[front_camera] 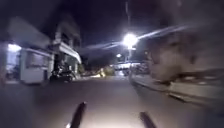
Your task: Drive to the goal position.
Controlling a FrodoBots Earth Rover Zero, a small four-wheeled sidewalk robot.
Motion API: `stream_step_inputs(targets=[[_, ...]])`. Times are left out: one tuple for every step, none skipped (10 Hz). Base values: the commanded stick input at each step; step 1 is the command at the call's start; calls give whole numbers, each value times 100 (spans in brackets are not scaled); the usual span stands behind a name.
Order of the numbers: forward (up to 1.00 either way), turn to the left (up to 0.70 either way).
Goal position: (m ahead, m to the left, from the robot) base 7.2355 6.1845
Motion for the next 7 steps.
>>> stream_step_inputs(targets=[[100,-5],[100,3],[100,3],[100,3],[100,3],[100,3],[100,3]])
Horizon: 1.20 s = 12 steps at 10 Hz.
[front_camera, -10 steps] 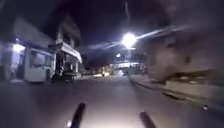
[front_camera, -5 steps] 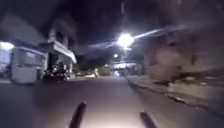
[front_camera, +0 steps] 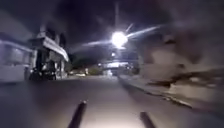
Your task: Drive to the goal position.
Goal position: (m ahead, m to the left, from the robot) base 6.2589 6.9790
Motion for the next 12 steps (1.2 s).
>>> stream_step_inputs(targets=[[100,3],[100,3],[100,3],[100,3],[100,3],[100,3],[100,3],[100,3],[100,3],[100,3],[100,3],[100,3]])
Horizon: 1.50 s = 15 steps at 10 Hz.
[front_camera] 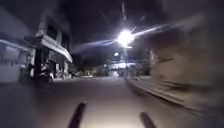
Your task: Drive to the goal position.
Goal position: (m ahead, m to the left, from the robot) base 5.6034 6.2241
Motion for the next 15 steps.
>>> stream_step_inputs(targets=[[100,3],[100,3],[100,3],[100,3],[100,3],[100,3],[100,3],[100,3],[100,3],[100,3],[100,3],[100,3],[100,3],[100,3],[100,3]])
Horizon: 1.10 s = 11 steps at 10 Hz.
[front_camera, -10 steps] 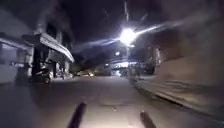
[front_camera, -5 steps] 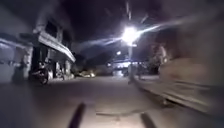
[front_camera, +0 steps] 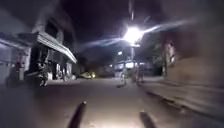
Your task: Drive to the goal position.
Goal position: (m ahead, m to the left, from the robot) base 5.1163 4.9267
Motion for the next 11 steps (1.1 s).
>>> stream_step_inputs(targets=[[100,3],[100,3],[100,3],[32,1],[0,0],[0,0],[0,0],[0,0],[0,0],[0,0],[2,0]])
